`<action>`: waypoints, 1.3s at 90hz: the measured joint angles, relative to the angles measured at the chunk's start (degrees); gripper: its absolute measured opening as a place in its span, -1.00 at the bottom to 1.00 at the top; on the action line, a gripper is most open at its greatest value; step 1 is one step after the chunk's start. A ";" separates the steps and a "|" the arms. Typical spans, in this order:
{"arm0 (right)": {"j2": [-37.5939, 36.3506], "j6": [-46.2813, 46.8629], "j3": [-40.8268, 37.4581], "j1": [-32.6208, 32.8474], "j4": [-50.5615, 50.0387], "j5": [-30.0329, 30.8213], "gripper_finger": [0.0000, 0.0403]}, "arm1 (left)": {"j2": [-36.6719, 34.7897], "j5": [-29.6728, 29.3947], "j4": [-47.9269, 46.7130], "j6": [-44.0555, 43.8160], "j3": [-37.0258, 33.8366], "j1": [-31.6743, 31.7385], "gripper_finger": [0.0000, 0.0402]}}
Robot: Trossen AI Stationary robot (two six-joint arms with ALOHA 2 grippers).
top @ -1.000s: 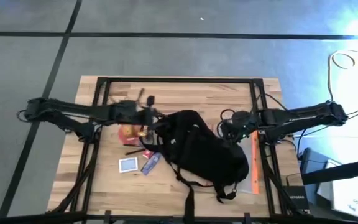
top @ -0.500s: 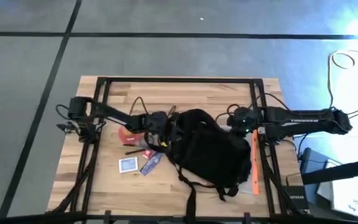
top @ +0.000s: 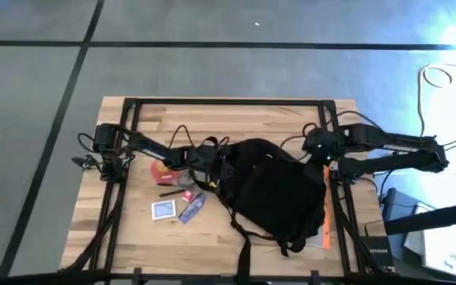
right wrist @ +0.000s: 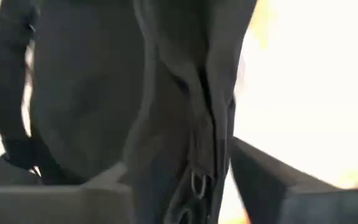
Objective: Unpack backpack
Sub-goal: Move the black backpack to the center of the table, then open the black backpack
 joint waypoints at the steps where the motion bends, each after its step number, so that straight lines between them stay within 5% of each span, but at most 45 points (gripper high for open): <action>1: 0.00 -0.18 0.52 0.00 -0.04 0.21 -0.05 | 0.00 0.02 -0.01 -0.12 0.00 -0.01 -0.92; 16: 0.38 -5.11 4.71 0.36 13.53 3.11 0.52 | 0.00 1.03 -0.20 -1.69 -0.02 0.00 -0.92; 31: 10.35 -19.07 4.22 4.50 23.57 3.81 0.66 | 0.02 1.07 -1.18 -2.41 -0.04 -0.04 -0.92; 47: 27.48 -26.53 5.74 4.59 32.35 2.86 0.56 | 0.02 1.10 -2.94 -1.53 -0.07 -0.04 -0.92; 72: 45.64 -39.03 13.92 5.33 28.58 -6.75 0.33 | 0.02 1.05 -3.17 -1.13 -0.07 -0.04 -0.92; 101: 51.51 -47.40 17.93 8.16 28.35 -3.45 0.21 | 0.07 0.99 -3.52 -1.38 -0.09 0.61 -0.92; 117: 48.91 -47.61 18.65 7.86 28.96 -7.37 -0.22 | 0.09 0.79 -3.69 -0.62 -0.09 0.66 -0.92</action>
